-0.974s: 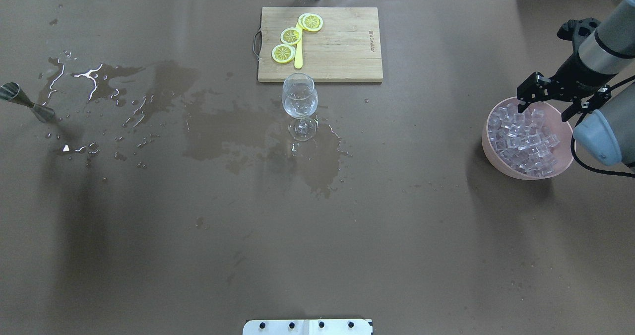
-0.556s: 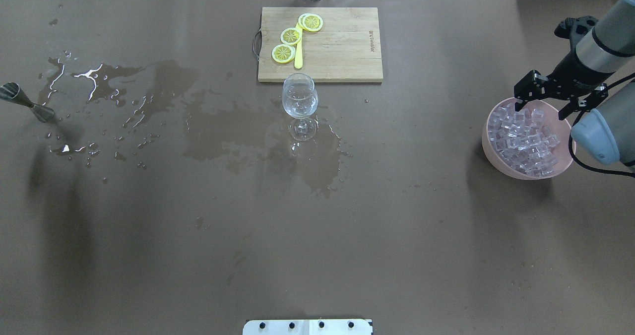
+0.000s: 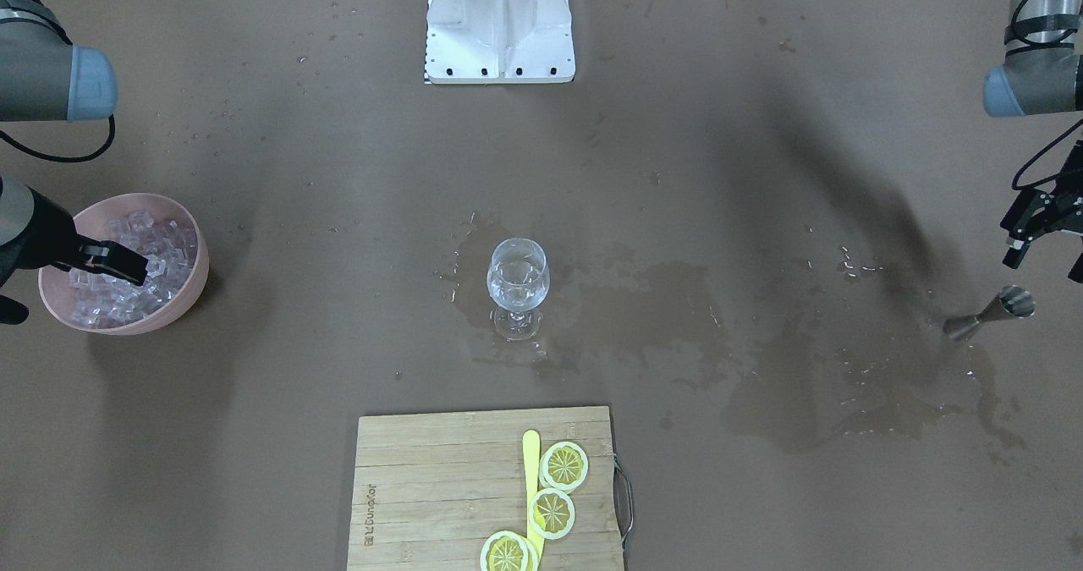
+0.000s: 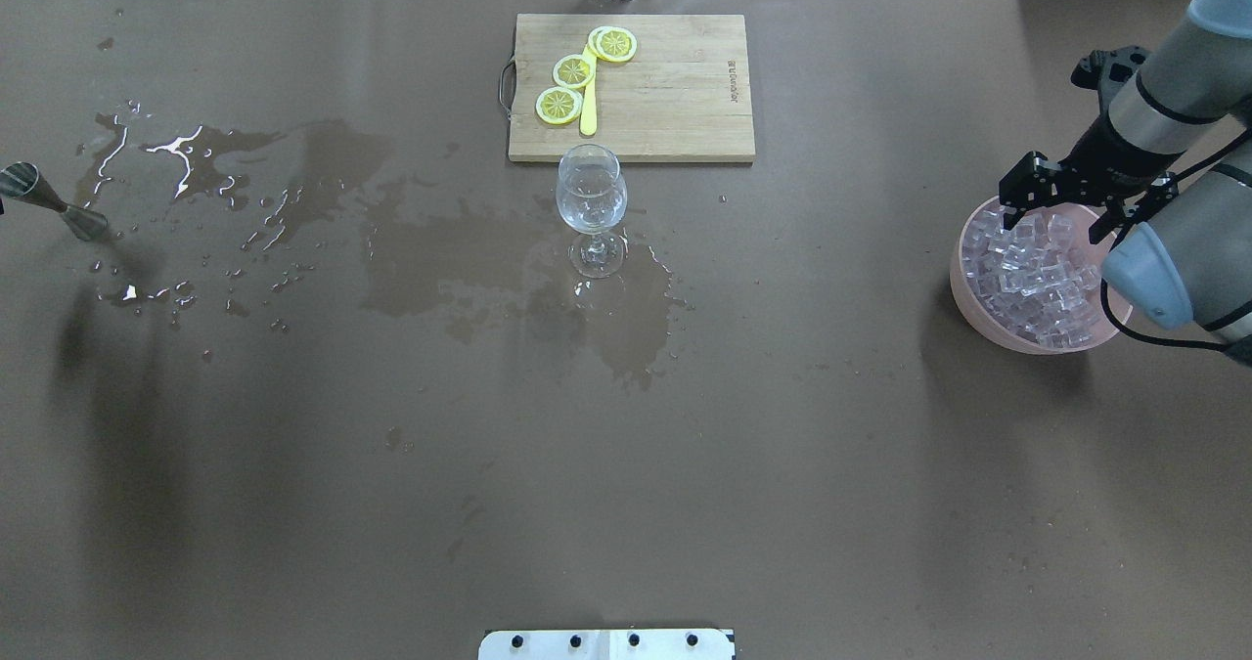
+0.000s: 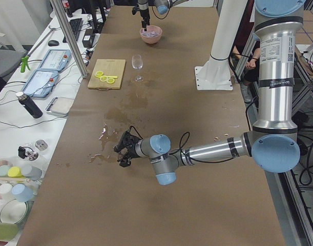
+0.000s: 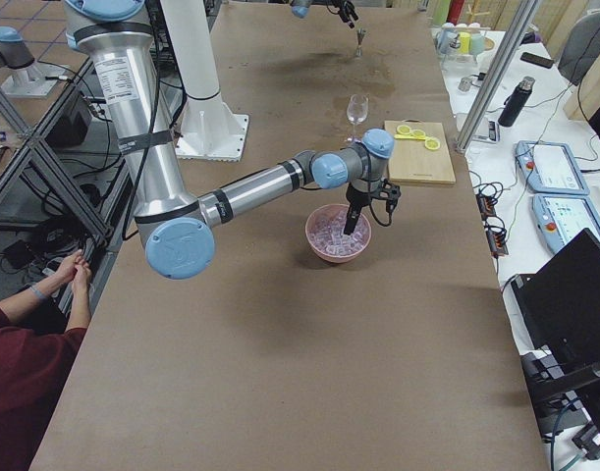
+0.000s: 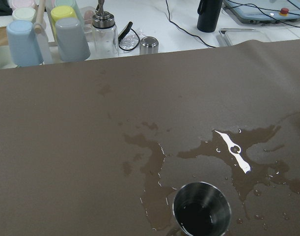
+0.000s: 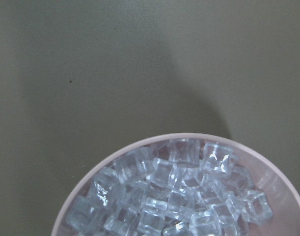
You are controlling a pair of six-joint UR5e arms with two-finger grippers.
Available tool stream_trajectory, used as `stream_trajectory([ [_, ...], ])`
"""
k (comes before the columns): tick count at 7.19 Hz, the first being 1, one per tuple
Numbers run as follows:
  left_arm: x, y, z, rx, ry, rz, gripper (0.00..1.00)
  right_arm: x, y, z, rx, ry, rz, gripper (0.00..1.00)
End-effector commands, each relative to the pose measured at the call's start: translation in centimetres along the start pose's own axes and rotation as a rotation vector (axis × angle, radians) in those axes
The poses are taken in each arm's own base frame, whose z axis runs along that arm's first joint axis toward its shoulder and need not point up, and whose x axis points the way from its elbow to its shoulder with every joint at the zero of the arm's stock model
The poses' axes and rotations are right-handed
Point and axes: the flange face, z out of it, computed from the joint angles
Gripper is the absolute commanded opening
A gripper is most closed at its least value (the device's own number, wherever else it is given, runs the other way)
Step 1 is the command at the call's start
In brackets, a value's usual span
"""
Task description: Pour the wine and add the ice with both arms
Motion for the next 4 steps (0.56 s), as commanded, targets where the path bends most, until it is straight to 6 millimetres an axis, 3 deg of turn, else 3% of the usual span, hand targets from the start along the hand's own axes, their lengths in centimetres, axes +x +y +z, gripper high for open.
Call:
stream_trajectory([
  [1,1.6,1.9,2.0,0.014,-0.035,0.017,0.98,-1.8,-0.8,1.0,0.023,0.038,-0.017,1.0],
  [4,3.3,2.9,3.8,0.029,-0.056,0.01,0.98,-1.3,-0.6,1.1,0.005,0.028,0.001,0.95],
])
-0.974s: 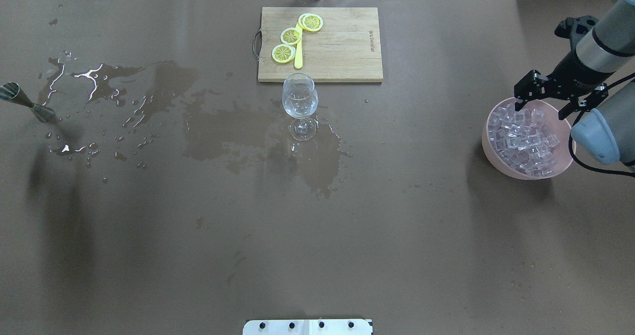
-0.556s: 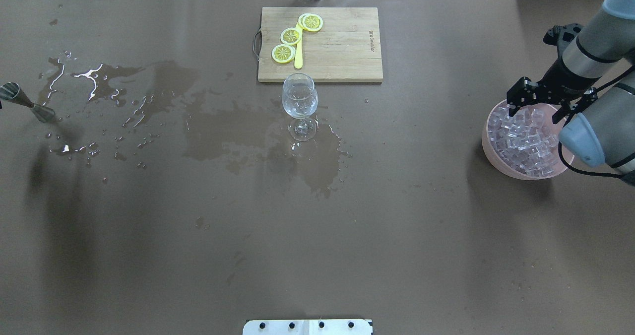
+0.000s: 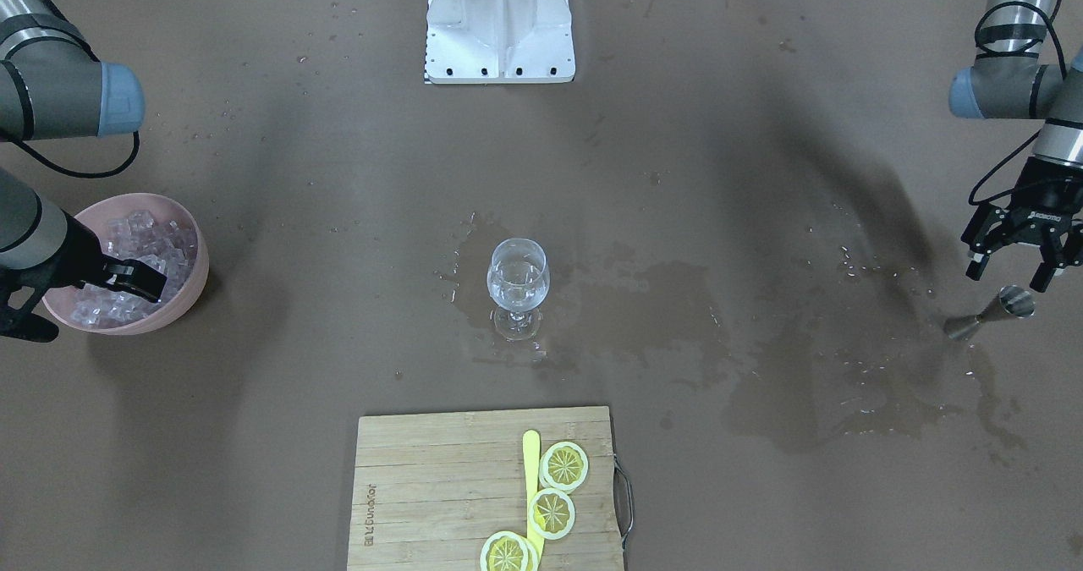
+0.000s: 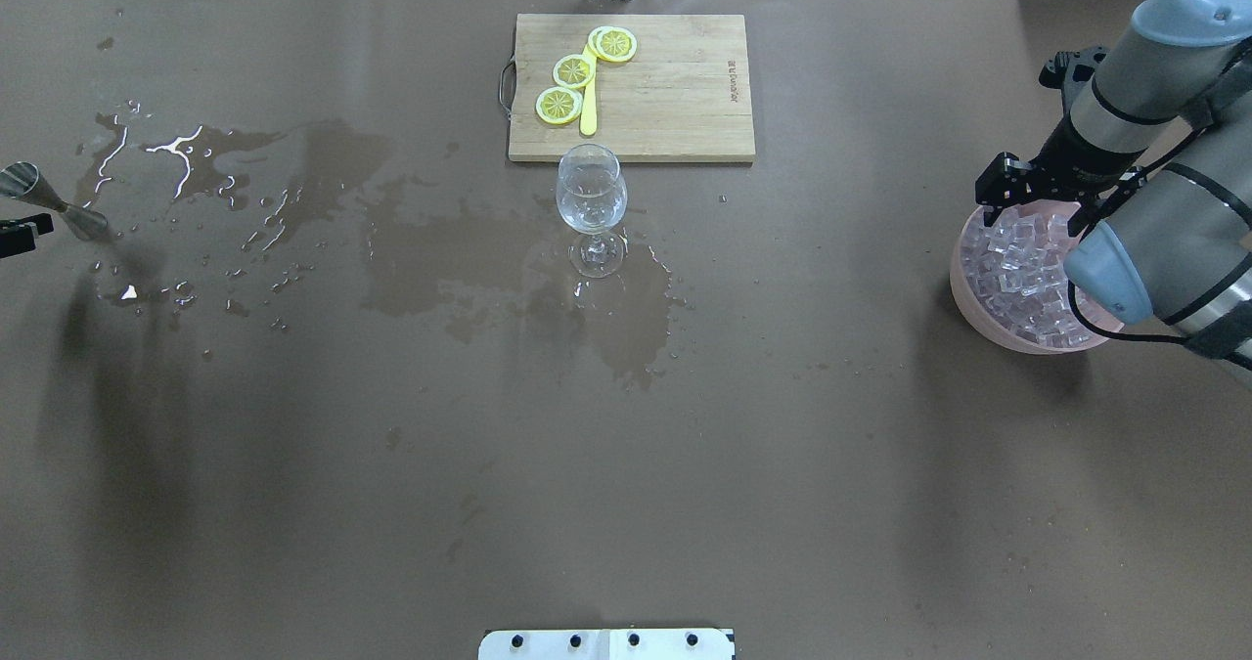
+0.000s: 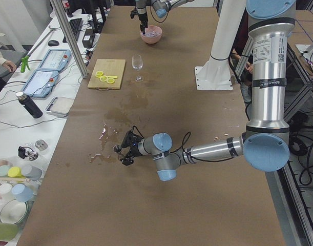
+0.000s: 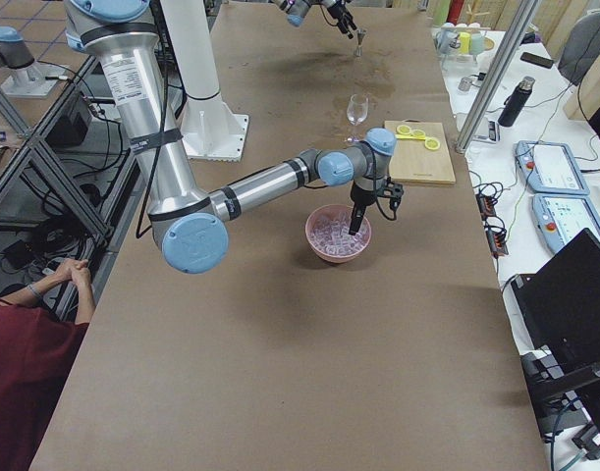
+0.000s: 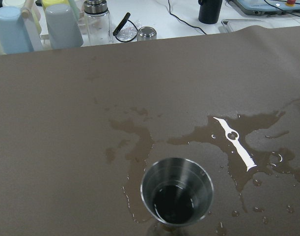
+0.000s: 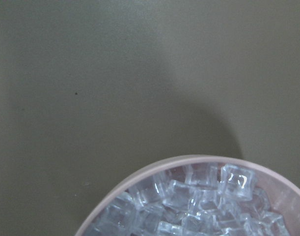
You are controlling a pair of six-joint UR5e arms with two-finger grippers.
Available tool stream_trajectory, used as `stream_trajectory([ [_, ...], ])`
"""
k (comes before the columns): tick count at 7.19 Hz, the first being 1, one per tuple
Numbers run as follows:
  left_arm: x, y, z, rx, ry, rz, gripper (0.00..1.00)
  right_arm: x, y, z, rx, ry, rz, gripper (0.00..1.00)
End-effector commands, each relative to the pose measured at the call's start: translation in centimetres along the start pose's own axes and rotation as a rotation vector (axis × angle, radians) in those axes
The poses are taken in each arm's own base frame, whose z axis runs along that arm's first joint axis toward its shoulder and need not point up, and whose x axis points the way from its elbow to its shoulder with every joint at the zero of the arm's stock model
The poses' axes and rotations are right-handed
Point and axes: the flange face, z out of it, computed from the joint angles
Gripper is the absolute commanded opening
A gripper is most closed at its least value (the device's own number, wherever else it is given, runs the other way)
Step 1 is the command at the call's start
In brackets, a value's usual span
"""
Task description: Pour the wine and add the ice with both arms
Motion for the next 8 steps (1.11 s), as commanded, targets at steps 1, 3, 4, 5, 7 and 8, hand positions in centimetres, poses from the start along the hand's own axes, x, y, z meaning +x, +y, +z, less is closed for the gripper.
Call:
stream_trajectory([
  [1,1.0,-0.1,1.4,0.02,-0.017,0.009,0.98,0.6,0.6,-0.3,-0.008,-0.013,0.04,0.95],
  [3,1.1,-0.7,3.9,0.014,-0.025,0.015,0.98,2.3,1.4,0.7,-0.022,0.002,0.064,0.95],
  [4,0.9,-0.6,4.0,0.017,-0.036,0.018,0.98,2.7,1.3,1.2,-0.029,0.01,0.071,0.94],
  [5,0.8,-0.8,4.2,0.024,-0.046,0.019,0.98,2.5,1.4,1.3,-0.032,0.01,0.074,0.93],
  [7,0.4,-0.4,4.4,0.023,-0.06,0.017,0.98,1.7,2.0,1.8,-0.039,0.01,0.07,0.9],
  [8,0.2,-0.2,4.3,0.022,-0.059,0.018,0.98,1.4,2.2,1.9,-0.042,0.01,0.069,0.9],
])
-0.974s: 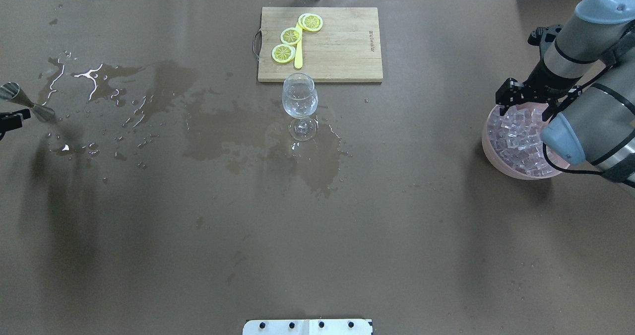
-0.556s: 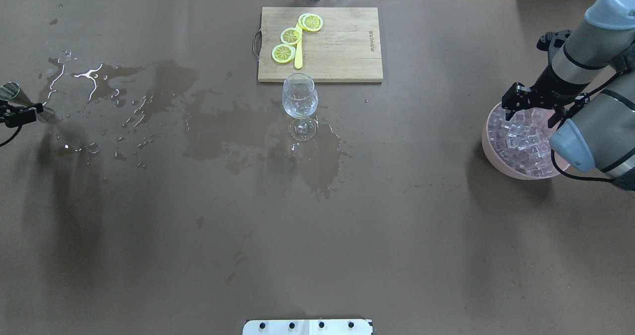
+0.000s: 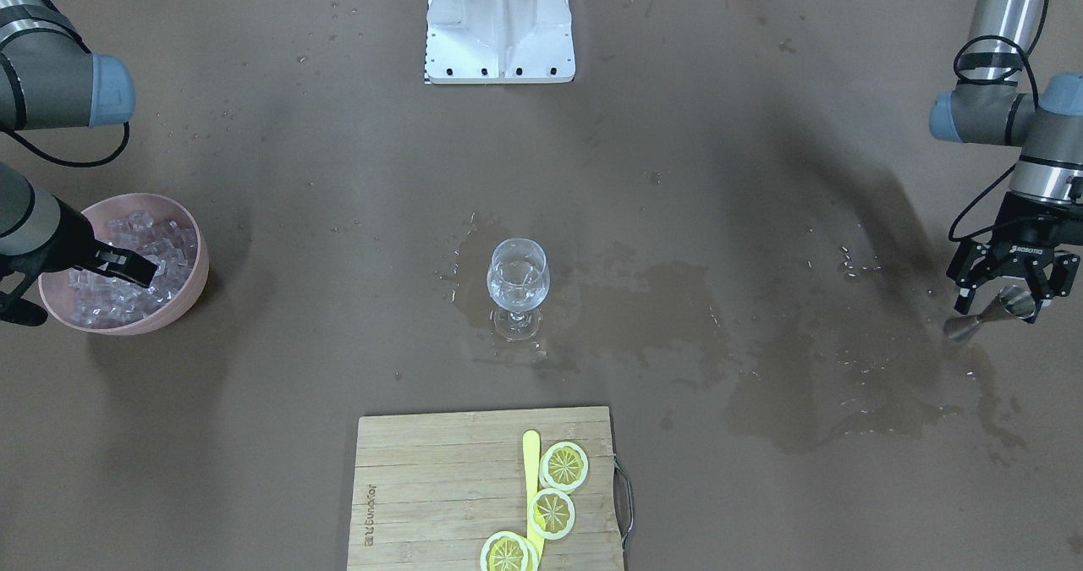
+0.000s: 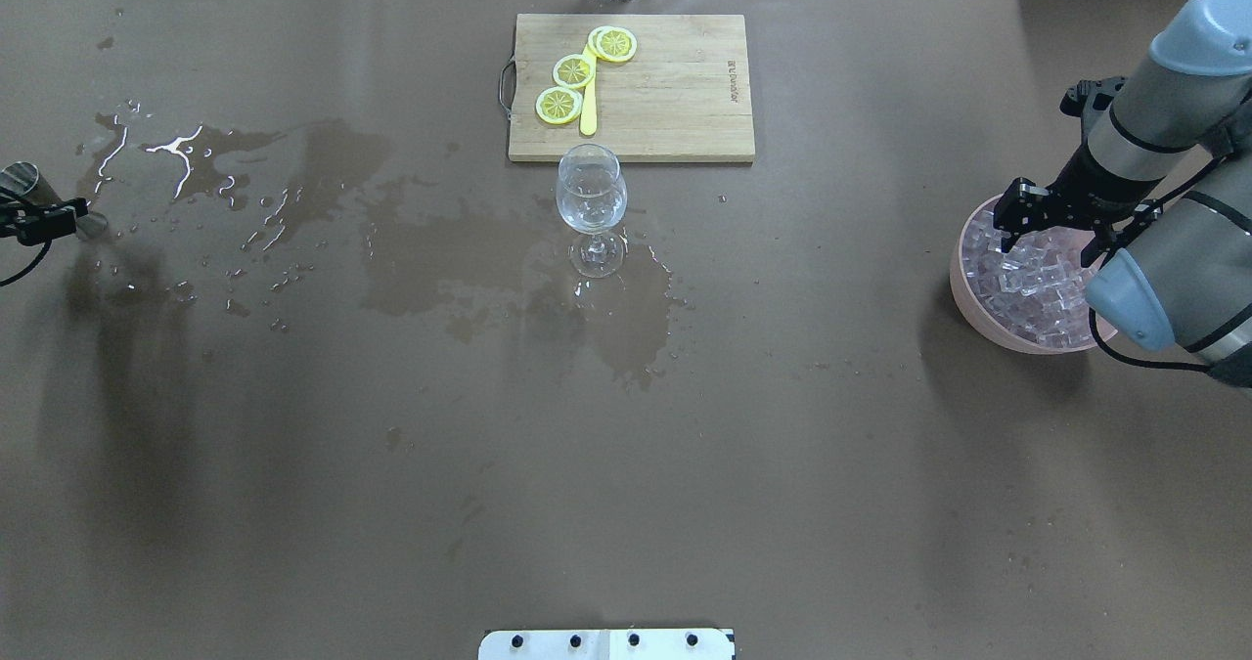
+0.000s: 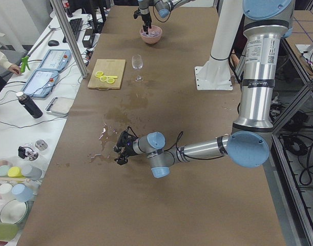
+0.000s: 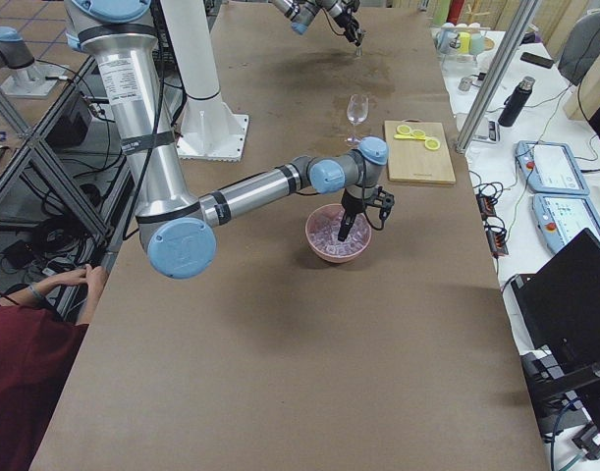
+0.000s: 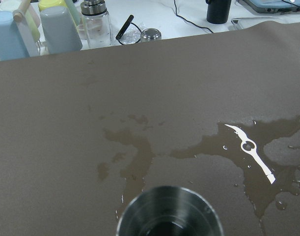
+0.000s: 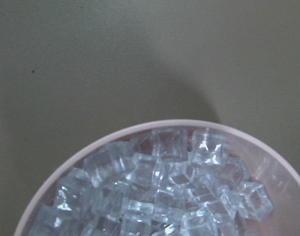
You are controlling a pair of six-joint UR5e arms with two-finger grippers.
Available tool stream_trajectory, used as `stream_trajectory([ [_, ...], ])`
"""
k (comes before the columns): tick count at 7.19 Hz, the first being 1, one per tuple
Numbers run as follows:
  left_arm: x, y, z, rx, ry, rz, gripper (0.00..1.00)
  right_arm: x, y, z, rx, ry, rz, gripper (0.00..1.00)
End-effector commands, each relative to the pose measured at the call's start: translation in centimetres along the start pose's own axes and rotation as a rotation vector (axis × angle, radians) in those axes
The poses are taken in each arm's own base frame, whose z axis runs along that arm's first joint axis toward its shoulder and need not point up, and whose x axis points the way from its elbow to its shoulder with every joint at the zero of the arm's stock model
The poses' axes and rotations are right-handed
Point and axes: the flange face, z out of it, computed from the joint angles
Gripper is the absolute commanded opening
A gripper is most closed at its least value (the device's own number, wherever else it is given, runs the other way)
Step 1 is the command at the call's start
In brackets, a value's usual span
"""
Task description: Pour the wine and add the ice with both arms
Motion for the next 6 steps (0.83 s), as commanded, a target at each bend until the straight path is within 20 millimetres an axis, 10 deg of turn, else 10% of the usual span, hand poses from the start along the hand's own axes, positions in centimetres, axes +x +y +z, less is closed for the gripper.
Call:
stream_trajectory([
  [1,-0.2,0.5,0.0,-0.003,-0.002,0.002,0.98,-1.2,1.1,0.6,-0.013,0.0,0.012,0.9],
  [6,-0.7,2.8,-0.5,0.016,0.042,0.015,0.98,0.2,2.9,1.8,-0.031,0.015,0.009,0.75],
])
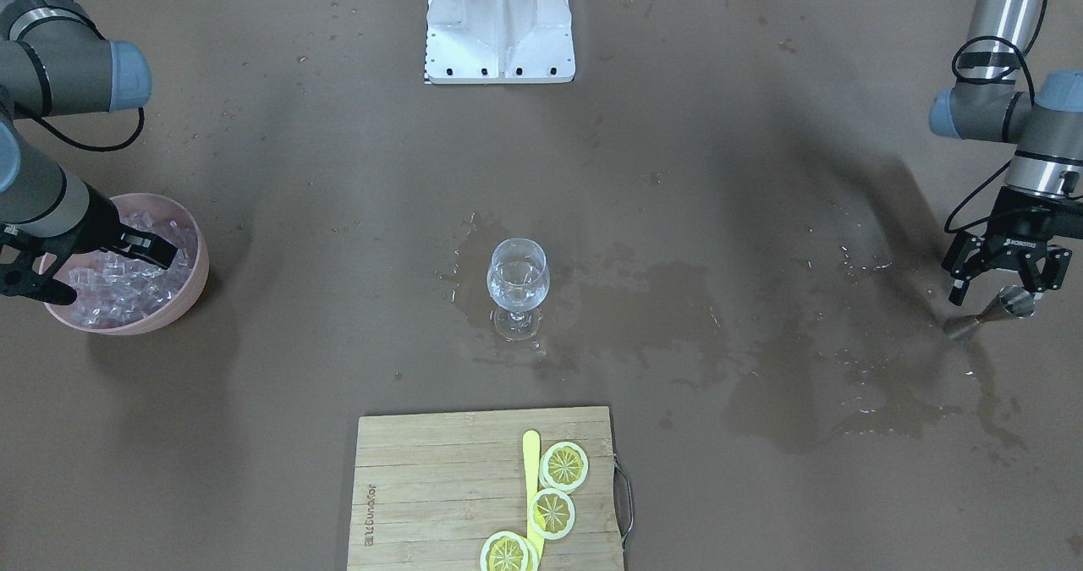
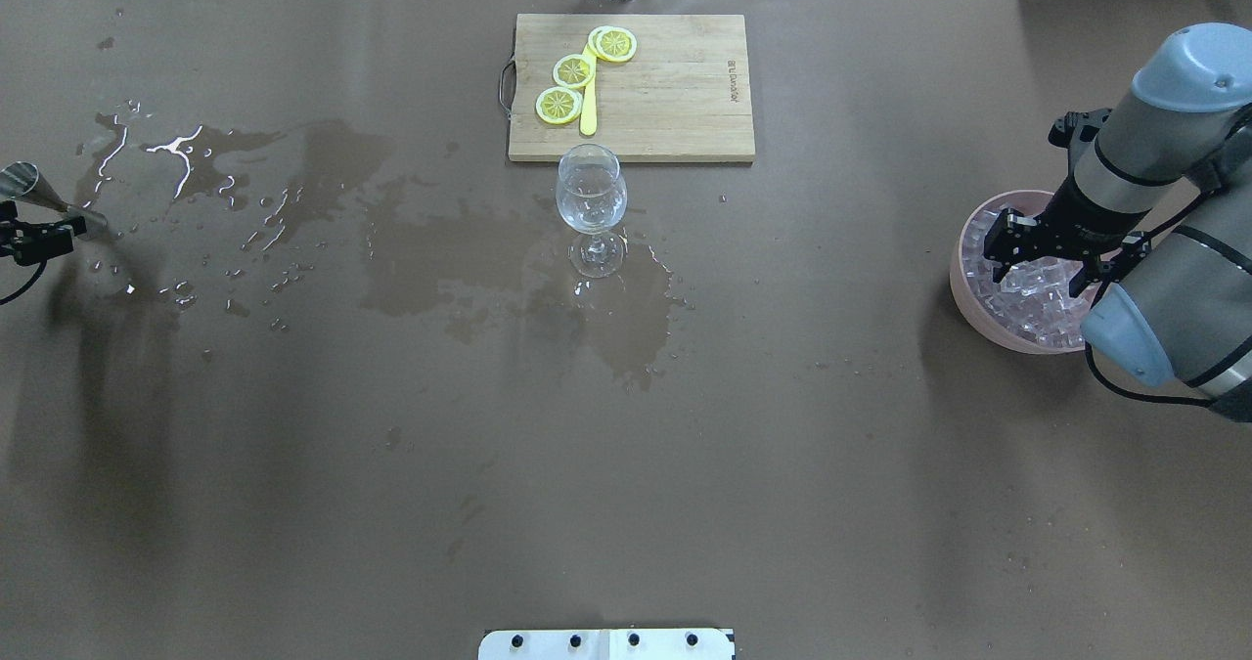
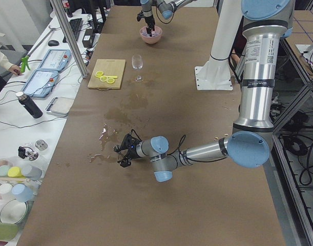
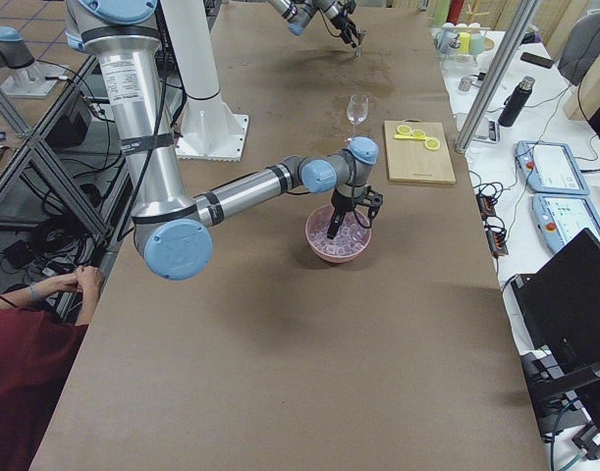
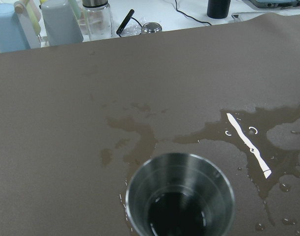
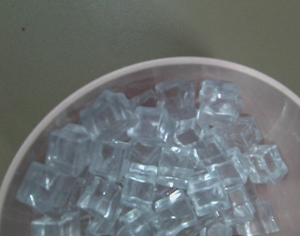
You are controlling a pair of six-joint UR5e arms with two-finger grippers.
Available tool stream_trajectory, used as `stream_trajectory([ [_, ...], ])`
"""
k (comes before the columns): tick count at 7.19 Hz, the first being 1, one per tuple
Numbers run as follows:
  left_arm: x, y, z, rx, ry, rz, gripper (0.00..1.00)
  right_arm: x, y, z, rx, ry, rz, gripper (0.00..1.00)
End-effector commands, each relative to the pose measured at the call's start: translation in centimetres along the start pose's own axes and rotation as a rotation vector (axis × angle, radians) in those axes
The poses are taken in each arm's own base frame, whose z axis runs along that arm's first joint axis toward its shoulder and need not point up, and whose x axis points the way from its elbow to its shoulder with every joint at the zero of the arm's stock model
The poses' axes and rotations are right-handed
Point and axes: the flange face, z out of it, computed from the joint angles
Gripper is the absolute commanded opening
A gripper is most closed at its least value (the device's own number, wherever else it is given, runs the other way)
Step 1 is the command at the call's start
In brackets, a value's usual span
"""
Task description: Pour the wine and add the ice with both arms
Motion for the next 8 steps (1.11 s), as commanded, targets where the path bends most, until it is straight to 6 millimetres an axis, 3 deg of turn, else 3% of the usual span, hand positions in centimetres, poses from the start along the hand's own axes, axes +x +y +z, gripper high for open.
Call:
stream_trajectory([
  [1,0.02,0.46,0.02,0.027,-0.008,0.006,0.97,0.44,0.15,0.67,-0.008,0.011,-0.001,0.71],
  [4,0.55,0.82,0.15,0.037,-0.002,0.017,0.97,0.33,0.1,1.32,-0.014,0.021,-0.003,0.69],
  [6,0.68,0.67,0.25,0.04,-0.001,0.017,0.94,0.25,0.08,1.26,-0.012,0.021,-0.004,0.46],
  [8,0.94,0.33,0.58,0.059,-0.015,0.018,0.91,0.16,0.07,1.21,-0.011,0.02,-0.004,0.45],
])
